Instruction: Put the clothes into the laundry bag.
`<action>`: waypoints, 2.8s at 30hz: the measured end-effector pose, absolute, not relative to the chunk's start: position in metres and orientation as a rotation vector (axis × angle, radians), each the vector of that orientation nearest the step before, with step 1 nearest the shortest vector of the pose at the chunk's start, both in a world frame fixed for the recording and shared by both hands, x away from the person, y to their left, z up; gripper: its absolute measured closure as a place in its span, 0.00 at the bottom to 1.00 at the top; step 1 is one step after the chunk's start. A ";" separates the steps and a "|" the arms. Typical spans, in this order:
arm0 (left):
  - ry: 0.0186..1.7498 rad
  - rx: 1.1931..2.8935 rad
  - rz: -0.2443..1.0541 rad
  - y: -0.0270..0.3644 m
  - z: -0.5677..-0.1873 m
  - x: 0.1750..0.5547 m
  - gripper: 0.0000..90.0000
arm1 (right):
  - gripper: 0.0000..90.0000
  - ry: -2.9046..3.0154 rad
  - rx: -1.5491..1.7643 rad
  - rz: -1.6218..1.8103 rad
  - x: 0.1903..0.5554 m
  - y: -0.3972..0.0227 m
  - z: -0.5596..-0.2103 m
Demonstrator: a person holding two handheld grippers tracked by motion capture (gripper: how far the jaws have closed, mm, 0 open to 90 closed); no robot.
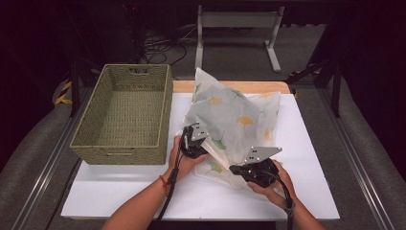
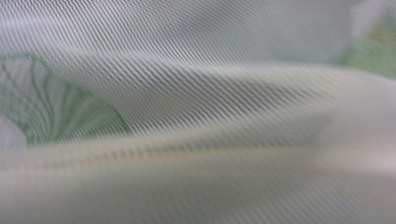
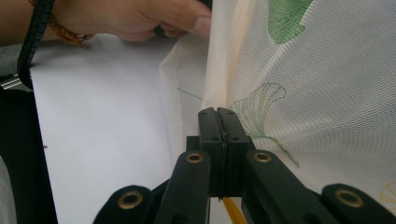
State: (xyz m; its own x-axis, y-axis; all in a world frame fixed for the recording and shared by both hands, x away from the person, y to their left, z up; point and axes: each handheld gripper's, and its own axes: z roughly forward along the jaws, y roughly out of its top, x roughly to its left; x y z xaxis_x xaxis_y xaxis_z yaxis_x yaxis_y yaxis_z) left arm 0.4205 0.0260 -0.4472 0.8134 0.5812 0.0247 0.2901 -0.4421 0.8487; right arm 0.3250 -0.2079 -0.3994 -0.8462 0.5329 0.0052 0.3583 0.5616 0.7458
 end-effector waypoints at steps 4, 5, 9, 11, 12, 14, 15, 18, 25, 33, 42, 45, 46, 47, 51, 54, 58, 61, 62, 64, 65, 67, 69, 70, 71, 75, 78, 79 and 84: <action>0.607 2.079 0.356 0.039 -0.443 0.408 0.60 | 1.00 2.572 0.749 1.155 0.325 -0.207 -0.399; 0.600 2.086 0.351 0.042 -0.442 0.407 0.56 | 1.00 2.569 0.747 1.159 0.325 -0.207 -0.398; 0.580 2.124 0.305 0.052 -0.440 0.397 0.45 | 1.00 2.559 0.757 1.176 0.326 -0.208 -0.396; 0.555 2.148 0.303 0.055 -0.439 0.391 0.43 | 1.00 2.558 0.757 1.181 0.326 -0.208 -0.396; 0.548 2.158 0.304 0.056 -0.439 0.390 0.42 | 1.00 2.558 0.756 1.180 0.325 -0.208 -0.396; 0.519 2.180 0.298 0.059 -0.440 0.386 0.47 | 1.00 2.560 0.753 1.184 0.325 -0.209 -0.395; 0.508 2.194 0.306 0.061 -0.441 0.383 0.51 | 1.00 2.560 0.755 1.185 0.325 -0.210 -0.395; 0.510 2.210 0.307 0.064 -0.442 0.378 0.54 | 1.00 2.551 0.758 1.201 0.325 -0.212 -0.393; 0.540 2.197 0.309 0.077 -0.443 0.370 0.57 | 1.00 2.527 0.762 1.256 0.323 -0.219 -0.385; 0.574 2.208 0.337 0.062 -0.449 0.378 0.58 | 1.00 2.543 0.727 1.274 0.319 -0.213 -0.385; 0.608 2.236 0.365 0.027 -0.463 0.399 0.84 | 1.00 2.554 0.724 1.270 0.320 -0.212 -0.386; 0.594 2.252 0.387 0.023 -0.463 0.405 0.94 | 1.00 2.559 0.728 1.264 0.321 -0.212 -0.388; 0.591 2.257 0.384 0.021 -0.462 0.406 0.96 | 1.00 2.559 0.729 1.264 0.321 -0.212 -0.388; 0.583 2.256 0.397 0.019 -0.459 0.408 0.96 | 1.00 2.561 0.729 1.264 0.321 -0.212 -0.388; 0.587 2.197 0.388 0.013 -0.449 0.416 0.97 | 1.00 2.568 0.738 1.256 0.323 -0.211 -0.391; 0.550 2.131 0.357 0.003 -0.443 0.418 0.97 | 1.00 2.570 0.730 1.266 0.322 -0.209 -0.391; 0.539 2.112 0.369 -0.008 -0.442 0.419 0.97 | 1.00 2.574 0.703 1.288 0.319 -0.206 -0.389; 0.565 2.102 0.370 -0.013 -0.449 0.425 0.97 | 1.00 2.581 0.701 1.289 0.319 -0.206 -0.390; 0.570 2.100 0.380 -0.013 -0.450 0.426 0.97 | 1.00 2.581 0.706 1.290 0.319 -0.207 -0.390; 0.580 2.090 0.399 -0.014 -0.452 0.429 0.97 | 1.00 2.582 0.706 1.281 0.320 -0.207 -0.391; 0.599 2.083 0.393 -0.013 -0.454 0.430 0.97 | 1.00 2.584 0.707 1.272 0.320 -0.207 -0.391; 0.595 2.087 0.423 -0.011 -0.453 0.431 0.97 | 1.00 2.585 0.713 1.254 0.320 -0.207 -0.392; 0.594 2.097 0.417 -0.008 -0.452 0.431 0.96 | 1.00 2.589 0.715 1.235 0.321 -0.206 -0.394; 0.592 2.100 0.416 -0.008 -0.451 0.429 0.96 | 1.00 2.594 0.719 1.235 0.322 -0.206 -0.395; 0.587 2.100 0.415 -0.007 -0.450 0.428 0.94 | 1.00 2.596 0.722 1.231 0.323 -0.207 -0.396; 0.549 2.128 0.404 0.002 -0.447 0.419 0.88 | 1.00 2.586 0.735 1.233 0.323 -0.209 -0.395; 0.509 2.133 0.386 0.009 -0.443 0.411 0.82 | 1.00 2.564 0.732 1.247 0.322 -0.210 -0.393; 0.509 2.133 0.386 0.009 -0.443 0.411 0.80 | 1.00 2.556 0.732 1.252 0.321 -0.211 -0.391; 0.415 2.167 0.393 0.021 -0.436 0.394 0.79 | 1.00 2.538 0.733 1.276 0.320 -0.213 -0.387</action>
